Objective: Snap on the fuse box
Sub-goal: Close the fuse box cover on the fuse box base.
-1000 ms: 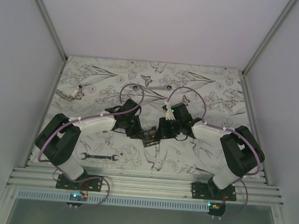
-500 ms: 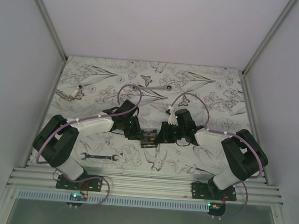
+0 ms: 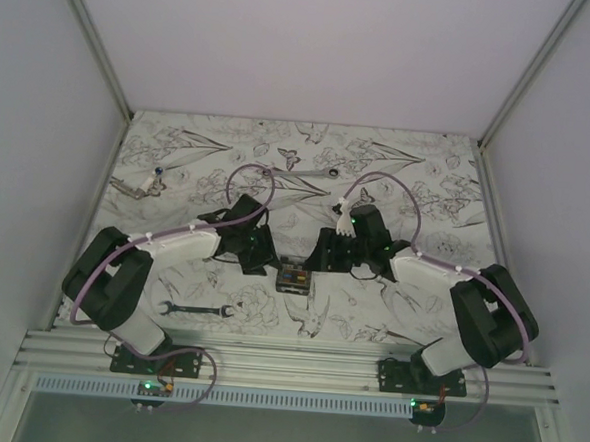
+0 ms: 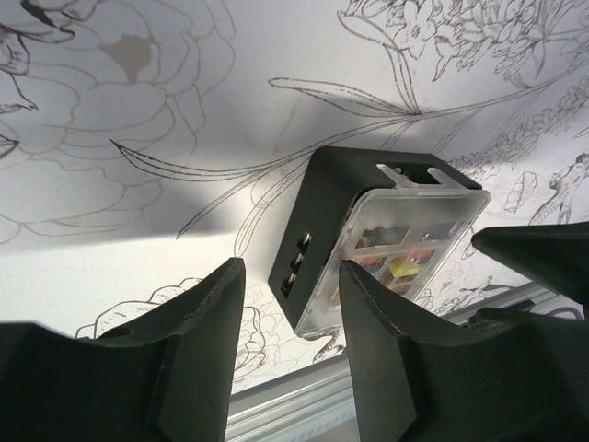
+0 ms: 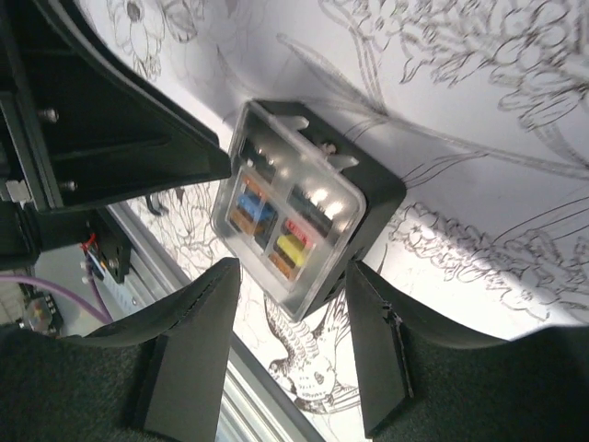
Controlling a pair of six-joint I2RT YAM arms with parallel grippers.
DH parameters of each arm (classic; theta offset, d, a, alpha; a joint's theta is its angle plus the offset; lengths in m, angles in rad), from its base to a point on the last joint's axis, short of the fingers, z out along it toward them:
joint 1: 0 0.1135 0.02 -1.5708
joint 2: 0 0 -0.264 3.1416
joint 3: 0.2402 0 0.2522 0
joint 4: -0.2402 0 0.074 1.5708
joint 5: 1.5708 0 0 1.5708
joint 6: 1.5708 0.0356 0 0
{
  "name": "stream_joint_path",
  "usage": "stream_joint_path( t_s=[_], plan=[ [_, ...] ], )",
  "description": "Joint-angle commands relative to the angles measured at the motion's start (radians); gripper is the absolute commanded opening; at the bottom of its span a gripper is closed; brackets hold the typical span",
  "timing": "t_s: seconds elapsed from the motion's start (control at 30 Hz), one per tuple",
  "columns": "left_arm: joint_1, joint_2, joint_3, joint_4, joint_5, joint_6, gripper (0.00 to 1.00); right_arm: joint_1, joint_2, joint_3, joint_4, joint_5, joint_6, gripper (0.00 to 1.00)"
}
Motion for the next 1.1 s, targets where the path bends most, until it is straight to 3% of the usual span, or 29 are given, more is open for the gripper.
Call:
stream_joint_path(
  t_s=[0.0, 0.27, 0.53, 0.7, 0.9, 1.07],
  plan=[
    [0.017, 0.004, 0.045, -0.037, -0.008, 0.035, 0.48, -0.026, 0.038, 0.026, 0.063, 0.014, 0.036, 0.55],
    [0.019, 0.096, 0.12, -0.038, 0.024, 0.056, 0.45, -0.038, 0.112, 0.021, 0.113, 0.022, 0.045, 0.45],
    [0.008, 0.199, 0.114, -0.033, 0.075, 0.044, 0.31, -0.039, 0.184, -0.028, 0.125, 0.018, 0.025, 0.29],
    [-0.022, 0.228, 0.073, -0.011, 0.077, 0.033, 0.28, -0.038, 0.216, -0.074, 0.129, 0.011, 0.024, 0.2],
    [-0.027, 0.213, 0.021, 0.029, 0.076, 0.012, 0.29, -0.036, 0.176, -0.104, 0.125, 0.026, 0.016, 0.2],
    [-0.026, 0.094, 0.022, 0.03, 0.041, 0.033, 0.4, -0.037, 0.082, -0.046, 0.052, 0.087, -0.028, 0.31]
  ],
)
